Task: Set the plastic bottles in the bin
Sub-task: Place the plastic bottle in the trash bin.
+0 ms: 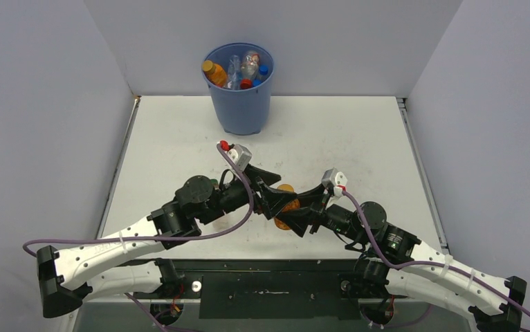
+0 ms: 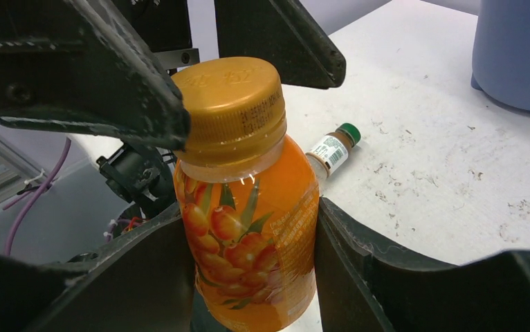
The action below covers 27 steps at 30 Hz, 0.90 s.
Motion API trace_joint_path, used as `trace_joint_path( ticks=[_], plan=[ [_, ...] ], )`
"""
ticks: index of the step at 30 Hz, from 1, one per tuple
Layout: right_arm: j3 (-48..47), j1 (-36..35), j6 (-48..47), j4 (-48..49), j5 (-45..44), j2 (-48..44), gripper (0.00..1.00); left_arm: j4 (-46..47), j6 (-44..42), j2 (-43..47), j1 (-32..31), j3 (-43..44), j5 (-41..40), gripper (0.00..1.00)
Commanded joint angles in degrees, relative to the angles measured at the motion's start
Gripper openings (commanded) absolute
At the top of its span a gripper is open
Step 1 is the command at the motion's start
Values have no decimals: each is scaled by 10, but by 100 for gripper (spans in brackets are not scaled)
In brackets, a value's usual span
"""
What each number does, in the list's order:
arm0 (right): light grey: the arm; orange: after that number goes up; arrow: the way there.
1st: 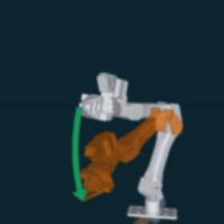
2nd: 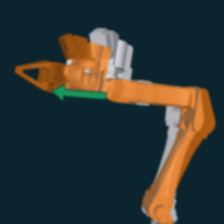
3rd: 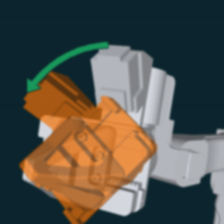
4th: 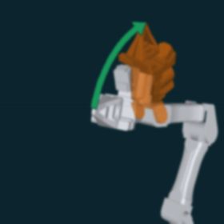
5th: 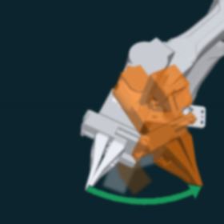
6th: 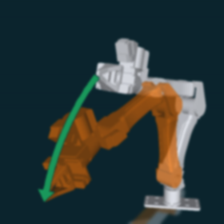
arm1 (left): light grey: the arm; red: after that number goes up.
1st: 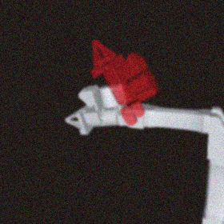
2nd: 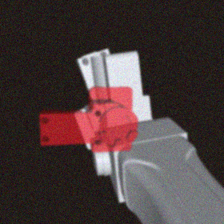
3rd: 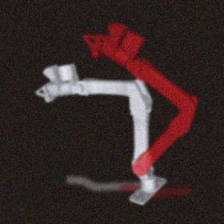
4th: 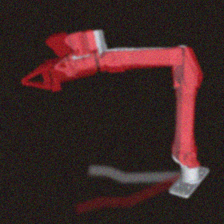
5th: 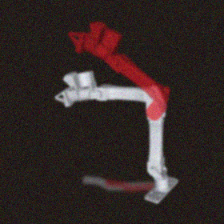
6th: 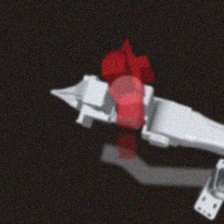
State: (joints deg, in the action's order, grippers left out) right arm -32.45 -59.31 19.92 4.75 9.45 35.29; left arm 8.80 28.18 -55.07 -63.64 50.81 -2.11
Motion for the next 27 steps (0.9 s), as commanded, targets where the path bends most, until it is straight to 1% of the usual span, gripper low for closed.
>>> trace_joint_path(
  ticks=[1,2,4,7,9,13,14,15,16,17,18,19,20,23,24,27],
  plan=[
    [1,-2,0,45,8,-5,22,26,13,-12,5,9,45,73],
    [1,-1,0,45,7,-5,22,27,13,-15,5,10,52,71],
    [0,-2,0,44,4,-6,23,27,13,-21,5,11,63,71],
    [0,-2,0,44,2,-7,23,27,16,-26,5,9,69,75],
    [0,-2,0,44,3,-8,23,31,15,-28,5,6,71,68],
    [0,-1,3,42,4,-11,24,47,9,-24,5,-1,63,25],
    [-1,-1,5,39,4,-11,27,50,7,-24,5,-1,57,14],
    [-4,-2,9,34,0,-12,38,54,6,-24,6,0,50,2],
    [-7,-1,12,30,-3,-13,65,57,3,-24,7,1,41,0],
    [-11,-2,15,22,-4,-14,77,60,-2,-25,9,4,33,0],
    [-17,-2,18,13,-9,-16,99,58,-9,-26,13,13,27,0],
    [-23,-2,19,2,-15,-18,91,51,-20,-28,20,25,14,0],
    [-29,-2,20,-10,-21,-21,90,42,-30,-30,33,41,5,0],
    [-41,-2,15,-43,-45,-39,90,37,-52,-46,119,103,-4,0],
    [-41,-2,14,-45,-56,-46,90,48,-47,-56,158,118,-4,0],
    [-32,-1,15,-59,-90,-62,90,122,5,-107,278,157,10,0]
  ],
)
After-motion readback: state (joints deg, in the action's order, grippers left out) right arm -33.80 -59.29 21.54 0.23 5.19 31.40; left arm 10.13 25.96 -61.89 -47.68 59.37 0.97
